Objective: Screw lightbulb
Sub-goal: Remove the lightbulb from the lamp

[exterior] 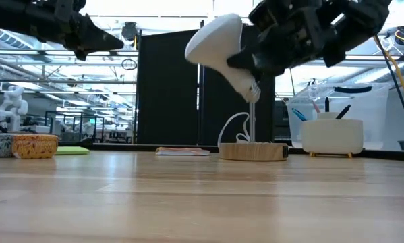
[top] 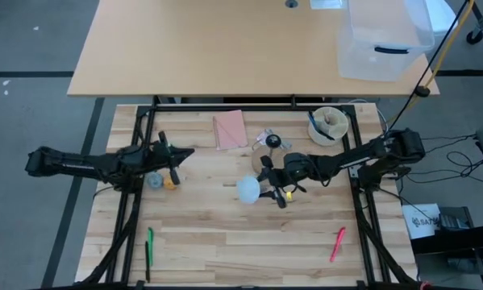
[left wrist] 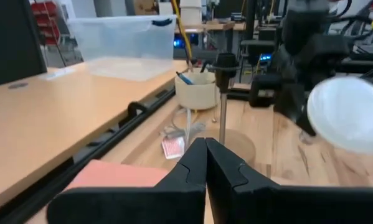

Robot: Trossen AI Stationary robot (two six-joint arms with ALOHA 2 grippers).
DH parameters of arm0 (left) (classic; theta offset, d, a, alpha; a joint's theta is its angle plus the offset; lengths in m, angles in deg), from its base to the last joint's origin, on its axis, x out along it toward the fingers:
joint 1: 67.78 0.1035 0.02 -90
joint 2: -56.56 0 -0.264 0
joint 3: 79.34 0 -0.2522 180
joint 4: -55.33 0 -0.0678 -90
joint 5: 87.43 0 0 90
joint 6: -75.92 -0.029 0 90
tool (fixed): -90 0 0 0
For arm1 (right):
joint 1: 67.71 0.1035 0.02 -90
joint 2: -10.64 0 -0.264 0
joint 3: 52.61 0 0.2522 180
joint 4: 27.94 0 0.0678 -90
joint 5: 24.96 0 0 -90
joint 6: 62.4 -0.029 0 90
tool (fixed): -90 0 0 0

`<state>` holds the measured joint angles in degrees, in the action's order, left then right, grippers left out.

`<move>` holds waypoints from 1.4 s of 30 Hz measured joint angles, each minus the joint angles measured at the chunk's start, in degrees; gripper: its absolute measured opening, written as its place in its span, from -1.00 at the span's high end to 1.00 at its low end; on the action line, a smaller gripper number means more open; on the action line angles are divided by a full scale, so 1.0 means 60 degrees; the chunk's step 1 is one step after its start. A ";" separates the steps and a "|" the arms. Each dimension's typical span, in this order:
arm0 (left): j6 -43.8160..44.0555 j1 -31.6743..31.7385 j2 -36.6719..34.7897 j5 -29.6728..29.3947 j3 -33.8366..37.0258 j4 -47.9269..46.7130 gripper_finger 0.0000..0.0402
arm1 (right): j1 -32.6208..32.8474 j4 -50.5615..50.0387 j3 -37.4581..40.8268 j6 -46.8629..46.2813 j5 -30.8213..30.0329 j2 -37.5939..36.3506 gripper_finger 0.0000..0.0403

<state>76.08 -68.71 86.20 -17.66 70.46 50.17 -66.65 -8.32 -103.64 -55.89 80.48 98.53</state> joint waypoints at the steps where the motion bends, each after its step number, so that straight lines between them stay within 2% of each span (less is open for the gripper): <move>1: -0.0080 0.0000 -0.0127 -0.0004 0.0002 -0.0089 1.00 | 0.0024 0.0084 0.0000 -0.0015 -0.0011 0.0145 0.02; 6: -0.0074 0.0000 -0.0957 0.0013 0.0306 -0.0635 1.00 | 0.0111 0.0877 -0.0004 -0.0204 -0.0007 0.0785 0.02; 18: 0.0305 -0.0004 -0.2643 0.0262 0.1583 -0.0719 1.00 | 0.0092 0.1712 -0.0003 -0.0354 -0.0095 0.1961 0.02; 27: 0.0461 0.0000 -0.2966 0.0261 0.2167 -0.0718 1.00 | 0.0068 0.2200 -0.0004 -0.0525 -0.0385 0.2855 0.02; 42: 0.0572 -0.0188 -0.2953 0.0554 0.2663 -0.0167 1.00 | -0.0135 0.1815 -0.0004 -0.0729 -0.0768 0.2916 0.02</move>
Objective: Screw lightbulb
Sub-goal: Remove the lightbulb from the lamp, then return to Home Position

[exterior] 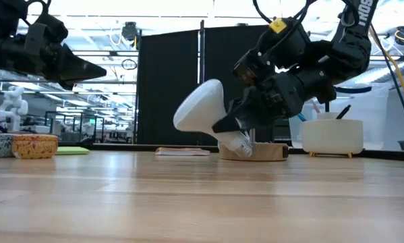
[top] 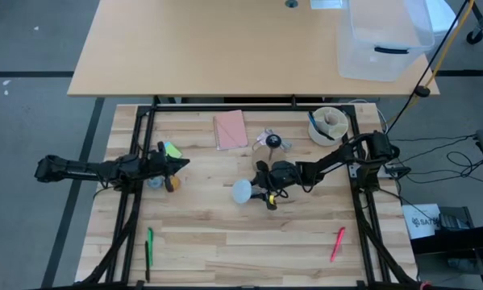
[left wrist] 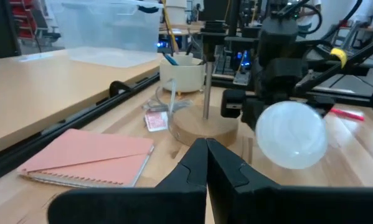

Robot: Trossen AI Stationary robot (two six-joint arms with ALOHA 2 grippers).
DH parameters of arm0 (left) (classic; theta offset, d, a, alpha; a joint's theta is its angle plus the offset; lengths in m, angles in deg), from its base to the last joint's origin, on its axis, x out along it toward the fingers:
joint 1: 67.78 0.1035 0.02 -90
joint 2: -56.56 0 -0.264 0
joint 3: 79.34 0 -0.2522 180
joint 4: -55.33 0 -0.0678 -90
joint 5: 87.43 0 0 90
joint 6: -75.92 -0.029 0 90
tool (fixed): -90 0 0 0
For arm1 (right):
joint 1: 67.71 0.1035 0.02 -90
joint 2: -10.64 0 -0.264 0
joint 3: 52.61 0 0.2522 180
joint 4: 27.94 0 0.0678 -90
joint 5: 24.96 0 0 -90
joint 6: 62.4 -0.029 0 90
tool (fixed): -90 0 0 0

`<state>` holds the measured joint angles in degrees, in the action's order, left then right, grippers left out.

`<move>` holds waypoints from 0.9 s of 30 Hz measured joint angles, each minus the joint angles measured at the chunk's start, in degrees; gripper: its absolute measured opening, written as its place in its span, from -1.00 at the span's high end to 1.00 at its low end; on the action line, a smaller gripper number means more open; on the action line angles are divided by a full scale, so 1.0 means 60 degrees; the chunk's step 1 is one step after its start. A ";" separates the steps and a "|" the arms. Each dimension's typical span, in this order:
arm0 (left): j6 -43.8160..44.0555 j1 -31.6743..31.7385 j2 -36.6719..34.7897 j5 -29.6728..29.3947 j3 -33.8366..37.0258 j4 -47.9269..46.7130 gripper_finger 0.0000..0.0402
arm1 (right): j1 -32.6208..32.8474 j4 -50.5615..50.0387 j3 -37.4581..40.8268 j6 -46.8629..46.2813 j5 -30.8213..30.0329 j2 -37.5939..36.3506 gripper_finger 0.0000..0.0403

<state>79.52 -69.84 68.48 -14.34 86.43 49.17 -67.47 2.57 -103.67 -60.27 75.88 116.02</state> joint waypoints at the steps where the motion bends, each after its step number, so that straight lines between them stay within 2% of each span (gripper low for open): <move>1: 0.0000 -0.0033 0.0000 -0.0003 0.0000 0.0002 1.00 | -0.0018 -0.0098 0.0000 0.0000 -0.0075 0.0000 0.02; 13: 0.0033 -0.0234 0.0007 -0.0094 0.0000 -0.0004 1.00 | -0.0115 -0.1315 0.0004 -0.0324 -0.0358 0.0000 0.02; 18: 0.0041 -0.0234 0.0007 -0.0098 0.0000 -0.0007 1.00 | -0.0115 -0.1205 0.0001 -0.0451 -0.0322 0.0000 0.02; 27: 0.0092 -0.0234 0.0007 -0.0102 0.0000 -0.0019 1.00 | -0.0115 -0.1276 -0.0004 -0.0678 -0.0252 -0.0487 -0.33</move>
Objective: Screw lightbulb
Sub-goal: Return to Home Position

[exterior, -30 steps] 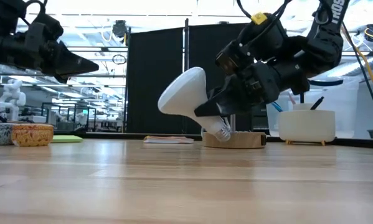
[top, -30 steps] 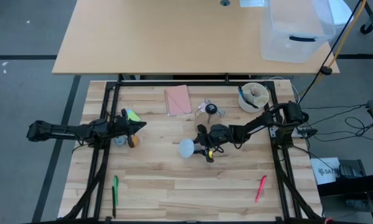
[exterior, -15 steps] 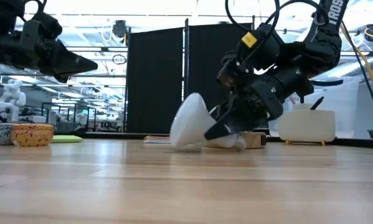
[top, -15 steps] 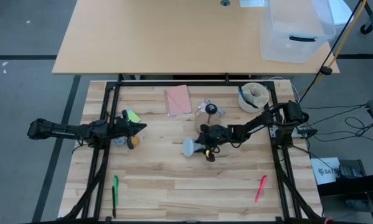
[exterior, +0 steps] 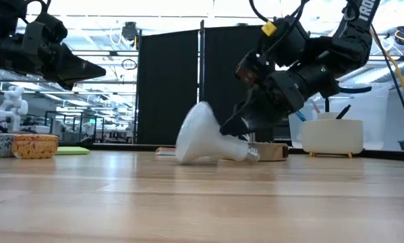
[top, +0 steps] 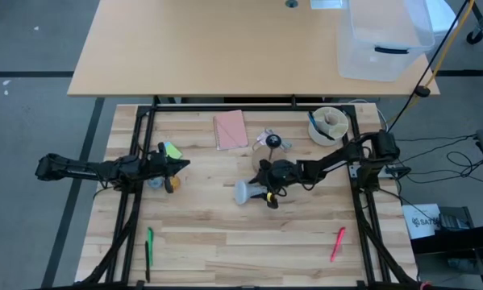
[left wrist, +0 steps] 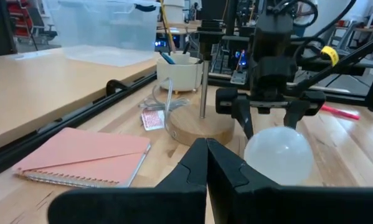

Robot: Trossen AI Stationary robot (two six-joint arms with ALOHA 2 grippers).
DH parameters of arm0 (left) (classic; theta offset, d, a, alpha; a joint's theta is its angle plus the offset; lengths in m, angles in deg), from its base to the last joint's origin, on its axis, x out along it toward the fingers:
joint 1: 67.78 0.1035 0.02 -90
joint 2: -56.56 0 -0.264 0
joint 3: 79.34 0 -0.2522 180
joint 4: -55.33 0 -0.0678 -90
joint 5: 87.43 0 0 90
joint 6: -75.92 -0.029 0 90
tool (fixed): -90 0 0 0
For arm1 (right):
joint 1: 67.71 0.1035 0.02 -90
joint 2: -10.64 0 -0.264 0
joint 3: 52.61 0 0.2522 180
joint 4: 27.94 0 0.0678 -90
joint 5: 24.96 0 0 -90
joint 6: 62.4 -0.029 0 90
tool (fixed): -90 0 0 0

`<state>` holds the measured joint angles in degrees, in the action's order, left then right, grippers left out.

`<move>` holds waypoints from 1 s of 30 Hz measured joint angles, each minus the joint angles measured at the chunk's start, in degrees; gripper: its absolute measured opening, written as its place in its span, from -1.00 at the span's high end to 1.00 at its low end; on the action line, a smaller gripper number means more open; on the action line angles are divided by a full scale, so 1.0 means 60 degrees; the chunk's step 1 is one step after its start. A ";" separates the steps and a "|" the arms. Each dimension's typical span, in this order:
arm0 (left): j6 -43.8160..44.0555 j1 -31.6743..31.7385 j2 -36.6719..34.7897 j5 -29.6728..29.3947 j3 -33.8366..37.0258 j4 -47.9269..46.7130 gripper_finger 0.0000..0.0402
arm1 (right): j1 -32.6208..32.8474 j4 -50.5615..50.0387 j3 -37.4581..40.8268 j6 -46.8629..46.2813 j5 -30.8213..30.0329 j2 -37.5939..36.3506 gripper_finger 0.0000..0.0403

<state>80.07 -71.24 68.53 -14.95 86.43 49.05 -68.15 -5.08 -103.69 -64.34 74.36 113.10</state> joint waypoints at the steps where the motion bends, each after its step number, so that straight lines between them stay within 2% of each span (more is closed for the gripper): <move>1: 0.0008 0.0000 0.0000 0.0000 0.0000 -0.0006 1.00 | 0.0000 -0.0023 0.0000 -0.0003 0.0000 -0.0053 -0.37; 8: 0.0031 0.0000 0.0000 0.0000 0.0001 -0.0028 1.00 | 0.0038 -0.0244 0.0004 0.0281 0.0000 -0.1066 -0.50; 14: 0.0050 0.0000 0.0000 0.0000 0.0004 -0.0028 1.00 | 0.0237 -0.0745 0.0000 0.1385 -0.0068 -0.3384 -0.48; 17: 0.0081 0.0000 0.0000 -0.0002 0.0004 -0.0030 1.00 | 0.0247 -0.1514 0.0000 0.2271 -0.0090 -0.4864 -0.41; 21: 0.0152 0.0000 0.0000 -0.0012 0.0004 -0.0028 1.00 | 0.0107 -0.3151 0.0000 0.3356 -0.0647 -0.6792 -0.07; 28: -0.0073 0.0000 0.0003 -0.0391 0.0004 -0.0038 1.00 | -0.0143 -0.5835 0.0000 0.3948 -0.0898 -0.9558 0.87; 30: -0.0158 0.0000 0.0000 -0.0419 0.0004 -0.0041 1.00 | -0.0175 -0.6420 0.0018 0.3960 -0.0896 -1.0199 0.95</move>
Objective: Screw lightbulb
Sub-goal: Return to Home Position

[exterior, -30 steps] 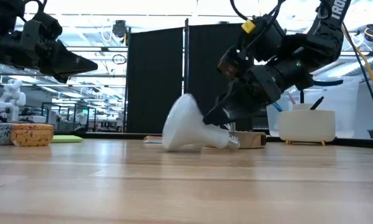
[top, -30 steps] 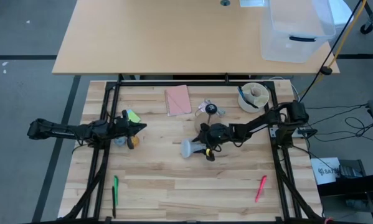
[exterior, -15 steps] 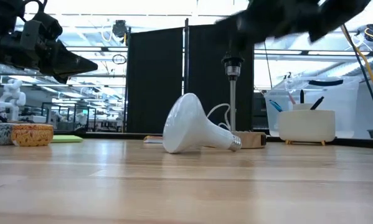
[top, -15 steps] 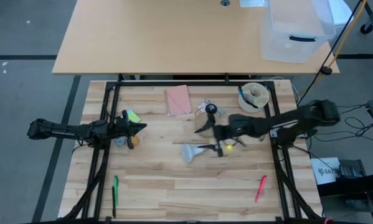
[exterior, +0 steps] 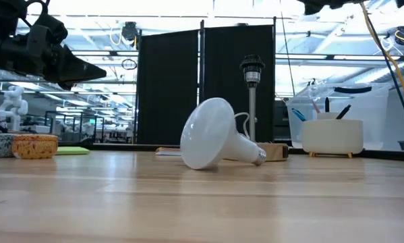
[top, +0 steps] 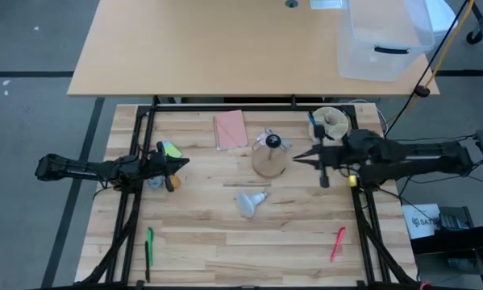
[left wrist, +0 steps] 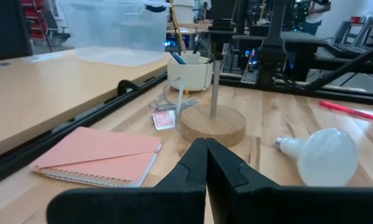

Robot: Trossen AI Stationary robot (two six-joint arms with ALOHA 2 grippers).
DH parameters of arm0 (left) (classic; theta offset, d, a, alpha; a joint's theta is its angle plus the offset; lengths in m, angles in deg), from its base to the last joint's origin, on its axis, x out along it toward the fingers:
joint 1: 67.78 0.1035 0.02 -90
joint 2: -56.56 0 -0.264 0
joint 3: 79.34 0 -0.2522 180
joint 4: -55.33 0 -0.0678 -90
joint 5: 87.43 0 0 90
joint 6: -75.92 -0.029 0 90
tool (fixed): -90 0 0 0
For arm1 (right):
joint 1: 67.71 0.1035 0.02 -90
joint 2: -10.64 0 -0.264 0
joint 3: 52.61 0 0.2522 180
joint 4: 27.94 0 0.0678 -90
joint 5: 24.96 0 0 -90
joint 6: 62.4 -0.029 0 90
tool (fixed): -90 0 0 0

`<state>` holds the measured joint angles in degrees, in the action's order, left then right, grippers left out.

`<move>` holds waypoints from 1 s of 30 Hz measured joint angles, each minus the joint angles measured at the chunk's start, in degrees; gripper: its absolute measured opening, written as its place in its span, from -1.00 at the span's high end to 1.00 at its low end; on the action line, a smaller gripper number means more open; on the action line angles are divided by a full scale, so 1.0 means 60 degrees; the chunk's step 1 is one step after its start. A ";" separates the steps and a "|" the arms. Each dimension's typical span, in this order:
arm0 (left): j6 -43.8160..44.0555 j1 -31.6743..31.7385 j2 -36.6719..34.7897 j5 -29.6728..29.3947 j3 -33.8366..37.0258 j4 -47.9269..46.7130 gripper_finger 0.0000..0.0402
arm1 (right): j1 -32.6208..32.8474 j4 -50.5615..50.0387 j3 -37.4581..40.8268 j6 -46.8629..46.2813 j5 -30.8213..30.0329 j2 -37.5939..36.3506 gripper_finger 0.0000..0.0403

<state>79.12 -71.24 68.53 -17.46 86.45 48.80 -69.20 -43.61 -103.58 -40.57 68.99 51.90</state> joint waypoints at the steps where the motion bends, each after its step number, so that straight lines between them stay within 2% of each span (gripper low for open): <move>1: -0.0030 0.0000 0.0000 -0.0001 0.0000 0.0001 1.00 | 0.0000 -0.0144 0.0082 -0.0005 -0.0001 -0.0303 0.95; 8: -0.0054 0.0000 0.0000 -0.0004 0.0000 -0.0002 1.00 | -0.0023 -0.0146 0.1779 -0.0213 -0.0657 -0.2978 1.00; 16: -0.0123 0.0000 0.0000 -0.0004 0.0000 0.0009 1.00 | -0.0025 0.0074 0.3999 -0.1346 -0.0284 -0.5581 1.00; 23: -0.0123 0.0000 0.0000 -0.0004 0.0000 0.0009 1.00 | -0.0025 0.0139 0.5216 -0.1693 -0.0009 -0.6838 1.00; 26: -0.0123 0.0003 0.0000 0.0064 0.0000 0.0014 1.00 | -0.0028 0.0067 0.5323 -0.1751 0.0355 -0.6864 1.00; 30: -0.0181 0.0000 -0.0008 0.0163 0.0000 0.0020 1.00 | -0.0029 0.0097 0.5393 -0.1969 0.0350 -0.6869 1.00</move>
<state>78.03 -71.24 68.48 -16.48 86.45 48.93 -69.38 -43.02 -71.22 -52.39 71.09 10.69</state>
